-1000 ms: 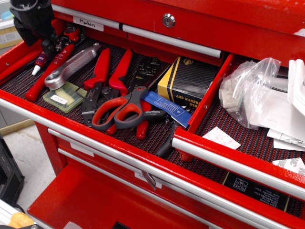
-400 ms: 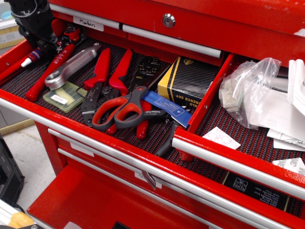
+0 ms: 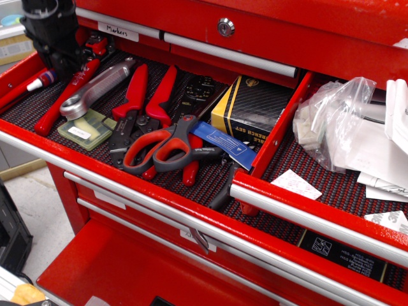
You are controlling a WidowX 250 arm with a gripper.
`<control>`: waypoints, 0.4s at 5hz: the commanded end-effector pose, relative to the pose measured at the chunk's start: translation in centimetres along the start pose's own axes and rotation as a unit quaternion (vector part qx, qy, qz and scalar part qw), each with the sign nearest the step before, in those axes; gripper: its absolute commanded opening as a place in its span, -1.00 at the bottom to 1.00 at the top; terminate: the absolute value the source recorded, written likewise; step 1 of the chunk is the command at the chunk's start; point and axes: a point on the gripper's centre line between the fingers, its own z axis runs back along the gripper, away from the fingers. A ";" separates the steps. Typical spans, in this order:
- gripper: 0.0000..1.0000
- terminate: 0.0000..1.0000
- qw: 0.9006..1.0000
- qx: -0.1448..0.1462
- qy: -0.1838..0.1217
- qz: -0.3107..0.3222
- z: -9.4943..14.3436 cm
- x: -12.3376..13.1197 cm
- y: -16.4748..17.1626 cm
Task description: Pick up glue and put into drawer
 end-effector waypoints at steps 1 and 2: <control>-1.00 -1.00 0.996 -0.047 -0.031 -0.067 9.8 3.4 -5.4; -1.00 -1.00 0.998 -0.060 -0.032 -0.009 12.4 5.5 -9.5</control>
